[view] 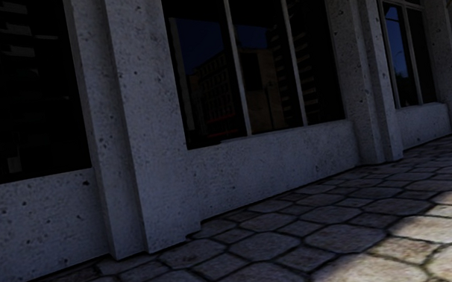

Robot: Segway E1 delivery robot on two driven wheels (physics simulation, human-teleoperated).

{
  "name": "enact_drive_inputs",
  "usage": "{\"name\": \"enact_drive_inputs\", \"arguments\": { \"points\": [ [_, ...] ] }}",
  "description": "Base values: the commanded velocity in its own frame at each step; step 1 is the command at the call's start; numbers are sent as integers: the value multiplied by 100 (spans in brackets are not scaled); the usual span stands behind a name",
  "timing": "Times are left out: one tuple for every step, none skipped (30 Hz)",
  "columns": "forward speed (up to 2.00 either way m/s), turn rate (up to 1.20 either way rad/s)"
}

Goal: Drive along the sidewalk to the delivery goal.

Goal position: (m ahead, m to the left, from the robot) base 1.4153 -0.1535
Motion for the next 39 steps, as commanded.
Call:
{"name": "enact_drive_inputs", "arguments": {
  "points": [
    [131,0],
    [131,0],
    [131,0],
    [131,0],
    [130,0],
    [130,0],
    [130,0],
    [130,0],
    [130,0],
    [130,0],
    [130,0],
    [130,-25],
    [130,-38],
    [130,-41],
    [130,-41],
    [130,-41],
    [130,-42],
    [126,-40],
    [120,-29],
    [118,-25],
    [116,-23],
    [116,-16],
    [116,-16],
    [114,-3],
    [112,0],
    [109,0],
    [105,0],
    [96,0],
    [91,0],
    [91,0],
    [90,0],
    [89,0],
    [83,0],
    [68,0],
    [39,0],
    [0,0],
    [0,0],
    [0,0],
    [0,0]
  ]
}}
